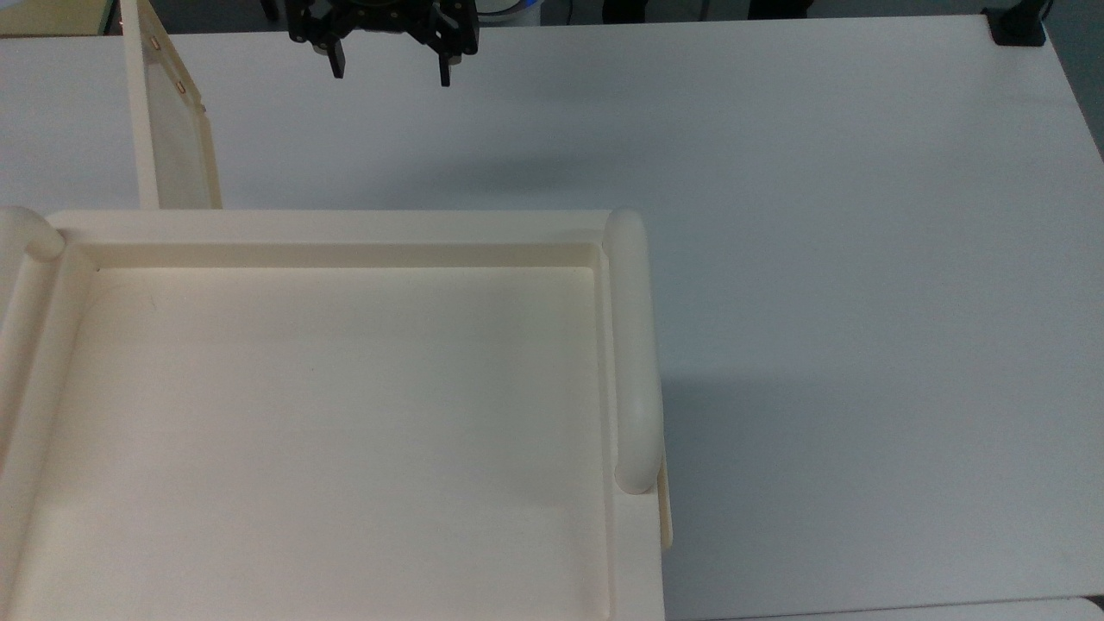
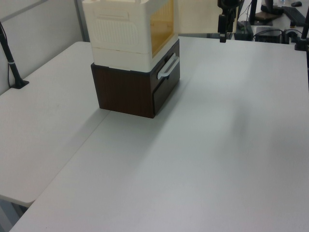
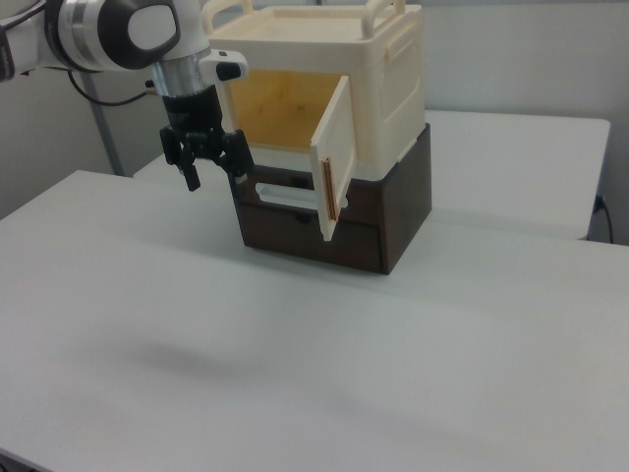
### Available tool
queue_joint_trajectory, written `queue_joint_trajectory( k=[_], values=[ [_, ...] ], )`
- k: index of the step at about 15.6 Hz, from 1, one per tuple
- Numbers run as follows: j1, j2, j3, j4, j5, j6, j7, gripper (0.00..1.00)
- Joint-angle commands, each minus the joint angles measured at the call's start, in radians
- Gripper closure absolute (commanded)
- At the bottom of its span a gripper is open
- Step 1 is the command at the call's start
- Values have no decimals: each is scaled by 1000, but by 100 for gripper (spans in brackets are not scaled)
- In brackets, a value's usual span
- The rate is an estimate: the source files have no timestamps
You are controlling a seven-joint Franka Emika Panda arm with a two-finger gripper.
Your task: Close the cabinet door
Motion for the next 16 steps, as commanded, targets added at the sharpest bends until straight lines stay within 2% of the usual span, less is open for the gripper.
queue_joint_trajectory(
  k=[1, 10, 13, 16],
  values=[
    [4, -19, 1, -24, -2, -3, 15, 0],
    [4, -17, -1, -22, -2, -3, 13, 1],
    [4, -17, -1, -22, -2, -2, -8, 60],
    [4, -17, -1, -21, -2, -2, -22, 94]
  ],
)
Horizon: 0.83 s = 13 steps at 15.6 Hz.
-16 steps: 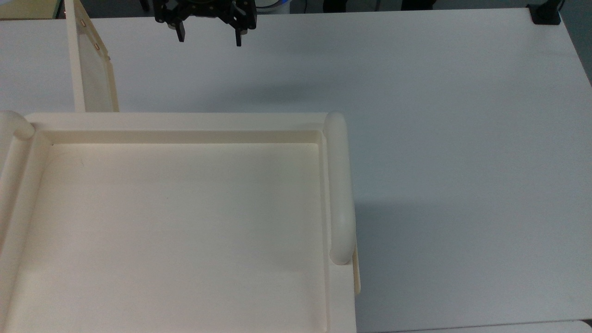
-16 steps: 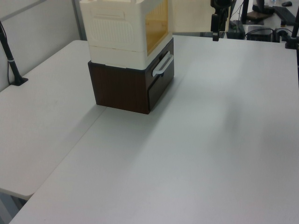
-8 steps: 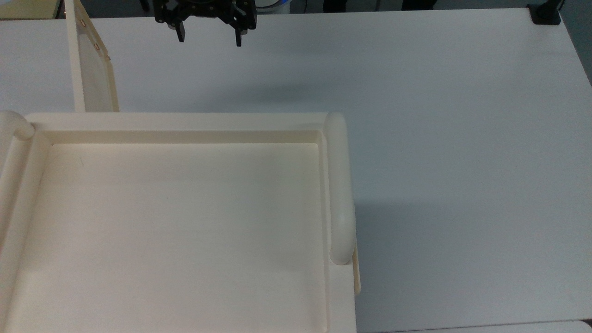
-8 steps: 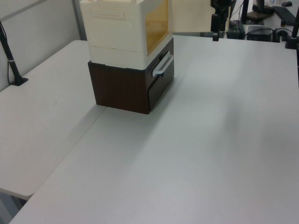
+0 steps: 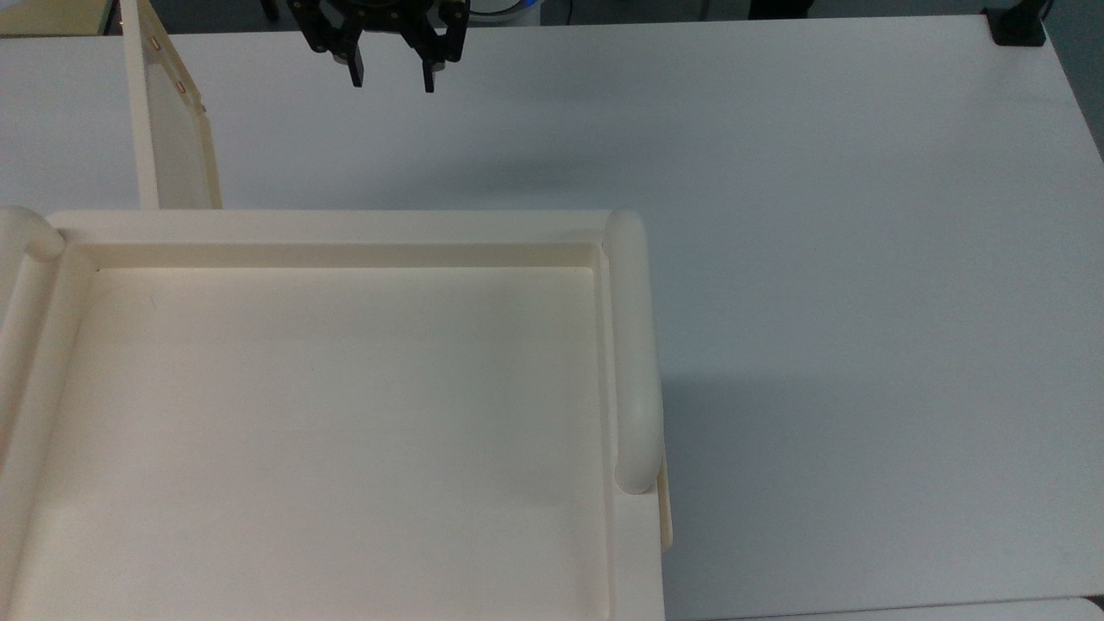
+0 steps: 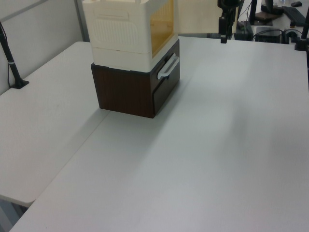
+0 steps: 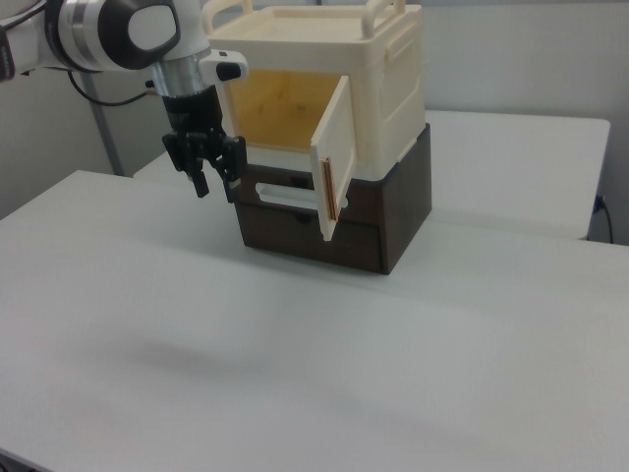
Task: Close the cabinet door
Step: 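Move the gripper up and toward the inner face of the open door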
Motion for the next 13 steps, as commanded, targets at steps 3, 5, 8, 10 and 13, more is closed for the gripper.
queue_joint_trajectory(
  k=[3, 5, 8, 10, 13],
  values=[
    [2, -18, -2, -13, -2, -2, -19, 100],
    [2, -18, -3, -7, 0, 0, -19, 100],
    [1, -18, -6, 27, 0, 0, -19, 100],
    [-25, -18, -9, 76, 5, 0, -19, 100],
    [-66, -18, -10, 140, 17, 30, -21, 100]
  ],
)
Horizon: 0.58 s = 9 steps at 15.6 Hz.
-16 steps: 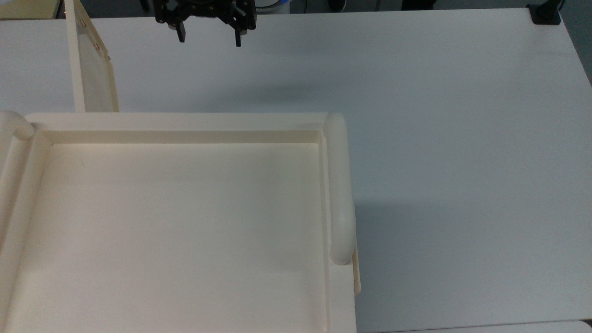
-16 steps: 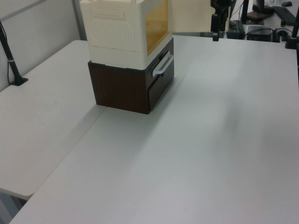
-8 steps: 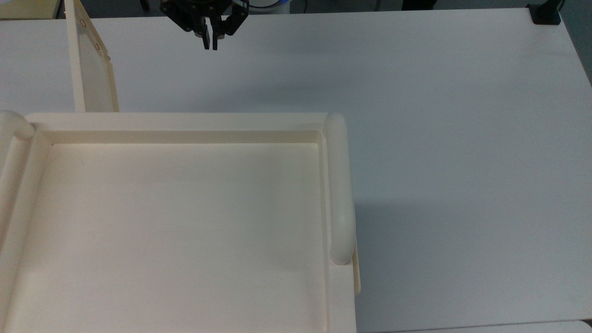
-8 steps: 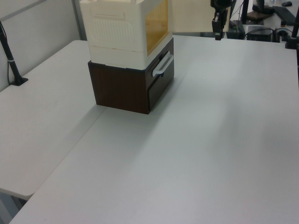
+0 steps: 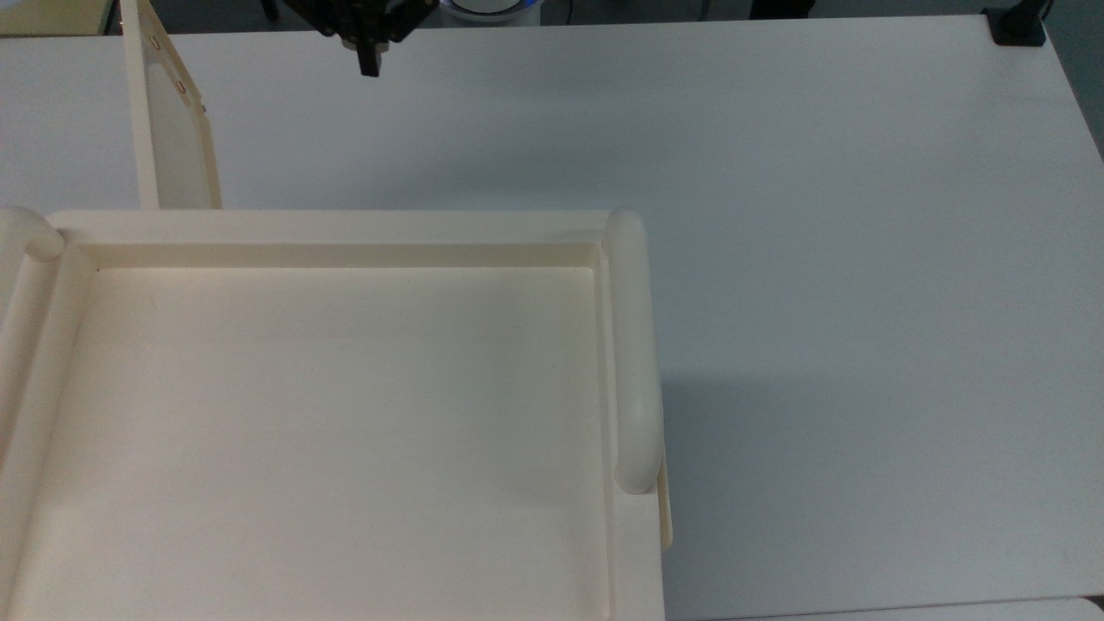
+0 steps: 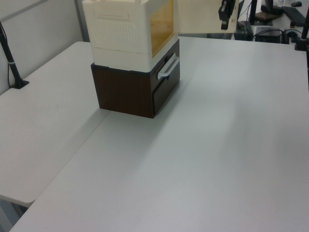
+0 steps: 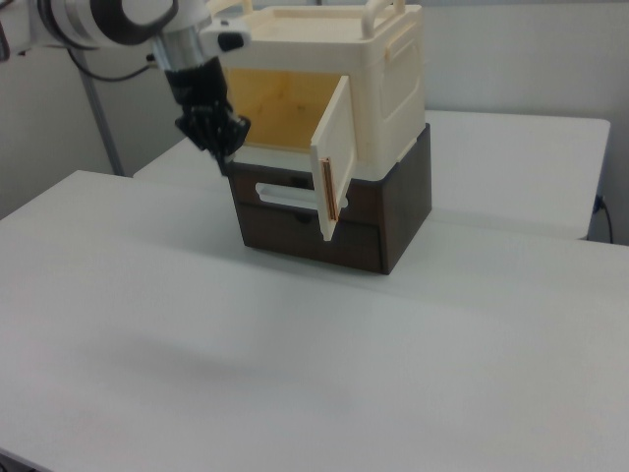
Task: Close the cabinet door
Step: 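Move the gripper up and toward the inner face of the open door, then push the cream door with the gripper, swinging it shut against the cabinet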
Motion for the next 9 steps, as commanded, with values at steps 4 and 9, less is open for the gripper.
queue_joint_trajectory(
  k=[4, 9],
  values=[
    [-70, -18, -11, 75, 20, 177, -13, 100],
    [-76, -10, -79, 109, 29, 364, -10, 100]
  ],
)
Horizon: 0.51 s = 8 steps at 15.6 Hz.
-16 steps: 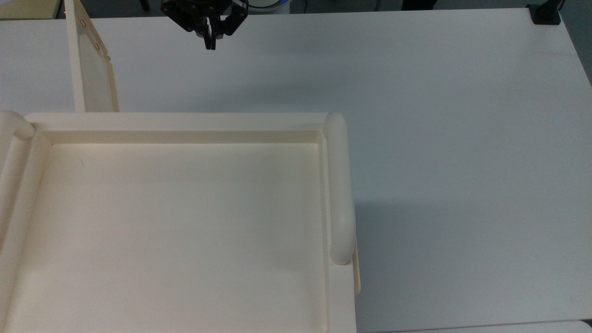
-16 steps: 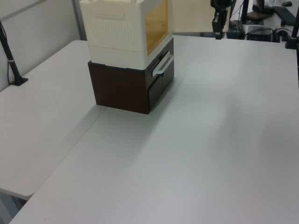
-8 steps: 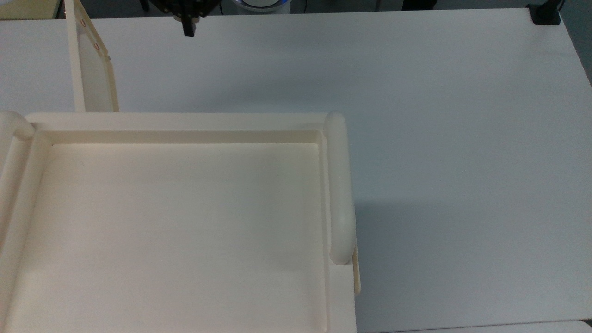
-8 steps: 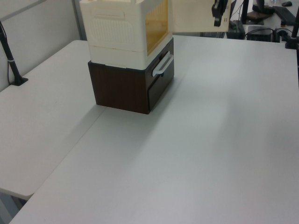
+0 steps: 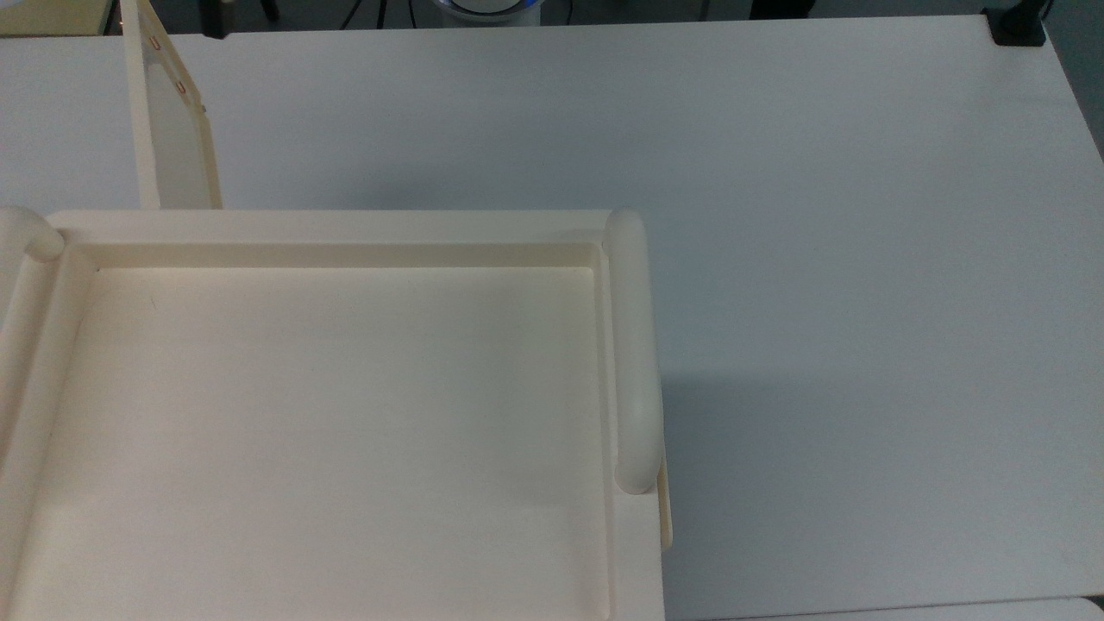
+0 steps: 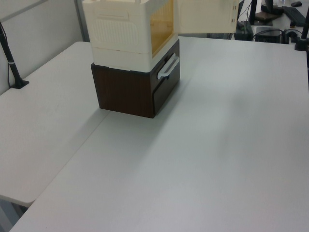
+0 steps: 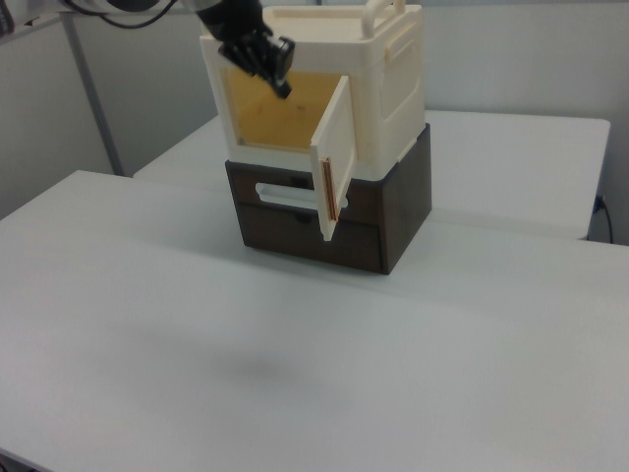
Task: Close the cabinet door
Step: 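Push the cream door with the gripper, swinging it shut against the cabinet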
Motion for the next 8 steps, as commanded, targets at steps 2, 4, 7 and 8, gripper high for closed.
queue_joint_trajectory(
  k=[2, 4, 7, 8],
  values=[
    [-8, 4, -61, 3, 20, 134, -10, 100],
    [-39, 10, -66, -1, 23, 158, -16, 100],
    [-68, 25, -68, -6, 23, 158, -111, 100],
    [-73, 25, -68, -21, 23, 153, -154, 100]
  ],
)
